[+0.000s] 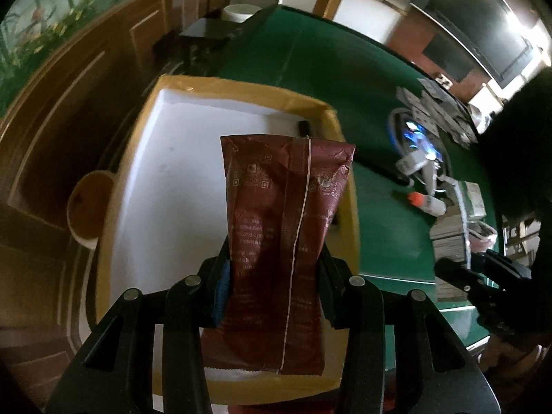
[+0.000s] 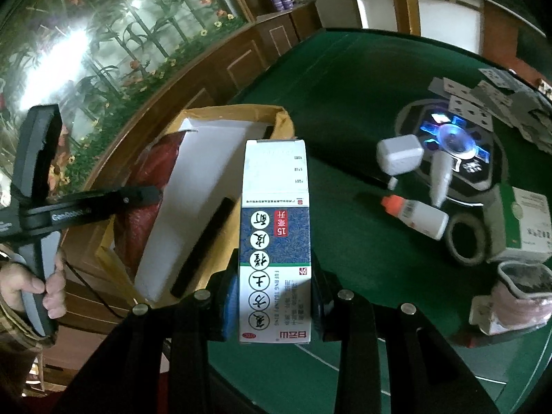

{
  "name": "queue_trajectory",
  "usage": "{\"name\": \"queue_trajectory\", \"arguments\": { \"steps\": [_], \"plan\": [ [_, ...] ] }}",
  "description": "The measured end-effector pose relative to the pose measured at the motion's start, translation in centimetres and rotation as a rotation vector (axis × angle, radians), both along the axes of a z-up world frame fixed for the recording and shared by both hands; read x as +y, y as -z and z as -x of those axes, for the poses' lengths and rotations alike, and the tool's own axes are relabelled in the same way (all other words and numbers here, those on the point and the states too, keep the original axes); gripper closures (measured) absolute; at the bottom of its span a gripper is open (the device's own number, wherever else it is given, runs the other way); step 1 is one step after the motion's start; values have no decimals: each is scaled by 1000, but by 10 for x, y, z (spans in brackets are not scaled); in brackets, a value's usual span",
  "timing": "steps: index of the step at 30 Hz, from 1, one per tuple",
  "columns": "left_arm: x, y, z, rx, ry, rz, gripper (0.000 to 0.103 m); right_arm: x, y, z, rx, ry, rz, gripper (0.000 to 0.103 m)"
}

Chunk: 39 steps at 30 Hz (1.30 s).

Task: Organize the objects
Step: 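Lift and carry the medicine box and red-brown bag over the tray, then lower the box and bag into the tray and open both grippers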

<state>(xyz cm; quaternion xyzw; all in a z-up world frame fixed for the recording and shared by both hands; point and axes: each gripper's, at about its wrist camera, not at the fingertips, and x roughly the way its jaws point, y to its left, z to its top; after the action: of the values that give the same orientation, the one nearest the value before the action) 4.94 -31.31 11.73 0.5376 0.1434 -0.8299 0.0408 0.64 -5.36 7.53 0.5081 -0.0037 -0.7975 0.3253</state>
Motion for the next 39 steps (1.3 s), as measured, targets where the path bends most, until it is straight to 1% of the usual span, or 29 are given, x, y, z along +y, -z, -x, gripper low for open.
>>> {"name": "queue_trajectory", "arguments": {
  "steps": [9,14,20,24,31,35,39],
  "plan": [
    [-39,16,10,-38,-33,15,61,-53,-1,22,-31,-32,18,70],
    [-55,24,29,-54,-33,33,61,-85,4,43,-62,-35,32,70],
    [-70,29,57,-61,-31,45,61,-118,19,69,-115,1,37,70],
    [-75,34,75,-70,-23,57,61,-137,28,85,-124,20,16,70],
    [-82,43,92,-74,-5,75,61,-152,45,103,-139,61,-32,70],
    [-83,48,97,-77,4,79,61,-159,52,108,-144,71,-62,70],
    [-82,48,101,-72,10,86,61,-163,56,107,-128,78,-99,70]
  ]
}}
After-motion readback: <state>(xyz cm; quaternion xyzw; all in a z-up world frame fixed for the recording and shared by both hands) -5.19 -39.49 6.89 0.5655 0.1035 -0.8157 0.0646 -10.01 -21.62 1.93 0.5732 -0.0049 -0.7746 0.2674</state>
